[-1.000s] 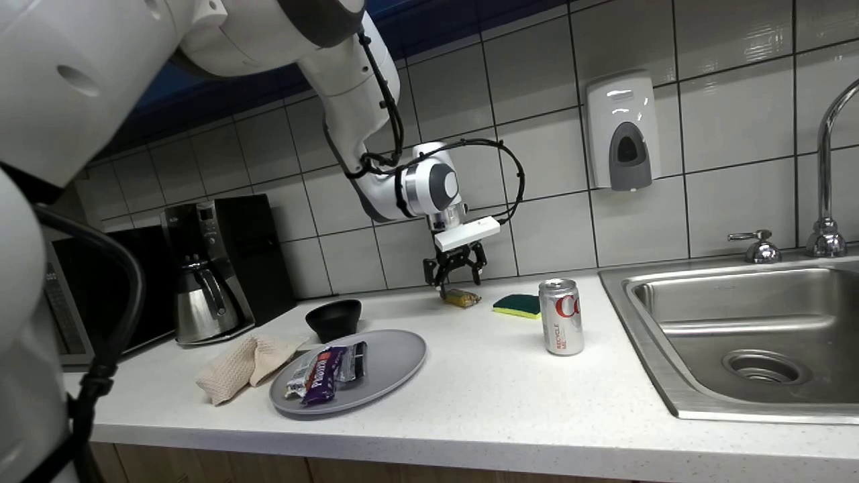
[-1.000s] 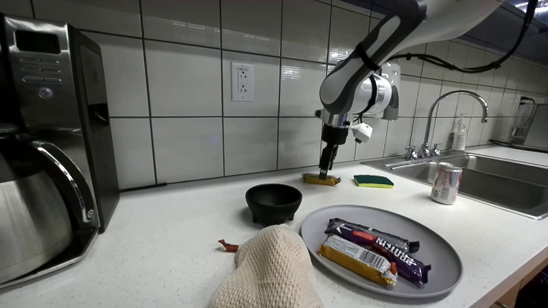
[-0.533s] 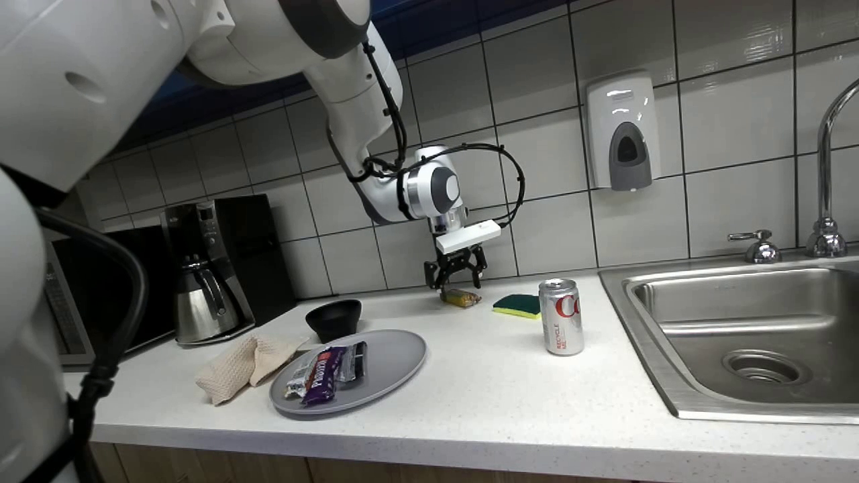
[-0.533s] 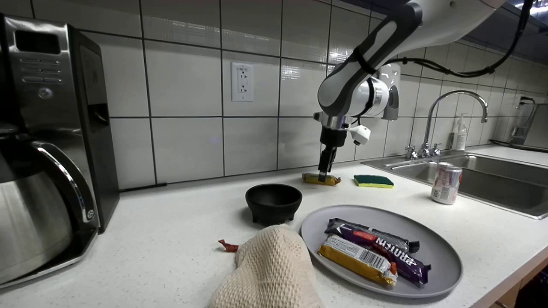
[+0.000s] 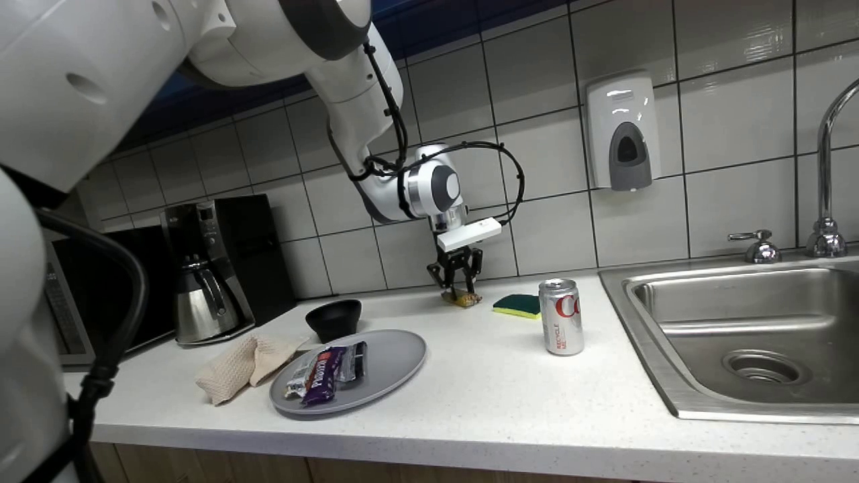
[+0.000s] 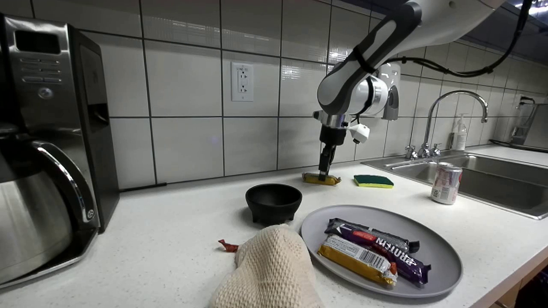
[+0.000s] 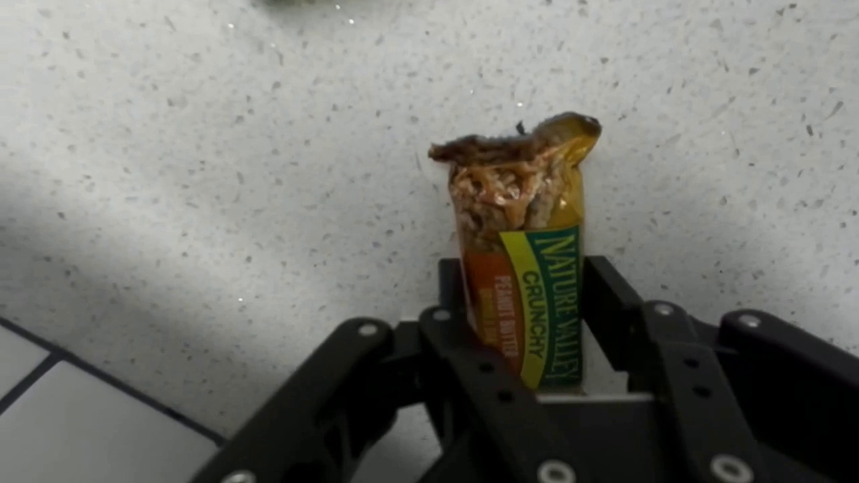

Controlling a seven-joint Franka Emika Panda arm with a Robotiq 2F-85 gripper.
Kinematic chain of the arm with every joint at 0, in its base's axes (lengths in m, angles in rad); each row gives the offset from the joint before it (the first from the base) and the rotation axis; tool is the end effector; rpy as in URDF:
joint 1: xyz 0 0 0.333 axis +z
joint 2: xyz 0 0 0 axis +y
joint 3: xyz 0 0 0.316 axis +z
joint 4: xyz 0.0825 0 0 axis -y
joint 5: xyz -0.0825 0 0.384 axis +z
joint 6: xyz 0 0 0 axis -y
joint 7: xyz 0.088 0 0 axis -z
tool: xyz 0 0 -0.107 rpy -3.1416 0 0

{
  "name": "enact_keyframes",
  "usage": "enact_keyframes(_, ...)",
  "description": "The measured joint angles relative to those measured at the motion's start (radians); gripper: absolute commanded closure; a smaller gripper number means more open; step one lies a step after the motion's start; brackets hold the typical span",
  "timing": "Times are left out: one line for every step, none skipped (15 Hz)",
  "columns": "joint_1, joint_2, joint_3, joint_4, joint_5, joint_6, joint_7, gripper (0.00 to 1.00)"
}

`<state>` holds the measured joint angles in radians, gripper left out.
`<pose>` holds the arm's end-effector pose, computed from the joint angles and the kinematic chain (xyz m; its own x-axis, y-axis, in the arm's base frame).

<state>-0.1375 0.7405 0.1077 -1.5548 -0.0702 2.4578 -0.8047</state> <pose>0.7200 -0.0341 0.2289 0.6918 0.7103 0.1299 0.7025 -0.7037 0.1064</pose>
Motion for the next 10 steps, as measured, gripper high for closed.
enact_keyframes(0.0,0.0,0.0,0.0,0.0,-0.001,-0.001,0.85)
enact_keyframes(0.0,0.0,0.0,0.002,0.0,-0.001,-0.002,0.85)
enact_keyframes(0.0,0.0,0.0,0.002,0.0,-0.002,-0.002,0.85)
enact_keyframes(0.0,0.0,0.0,0.002,0.0,-0.003,-0.003,0.85)
enact_keyframes(0.0,0.0,0.0,0.002,0.0,-0.004,-0.003,0.85)
enact_keyframes(0.0,0.0,0.0,0.003,0.0,-0.005,-0.003,0.85)
enact_keyframes(0.0,0.0,0.0,0.004,0.0,-0.007,-0.003,0.85)
enact_keyframes(0.0,0.0,0.0,0.005,0.0,-0.009,-0.003,0.85)
enact_keyframes(0.0,-0.001,0.0,0.005,0.0,-0.011,-0.003,0.85)
enact_keyframes(0.0,-0.005,0.0,0.005,0.0,-0.013,-0.003,0.85)
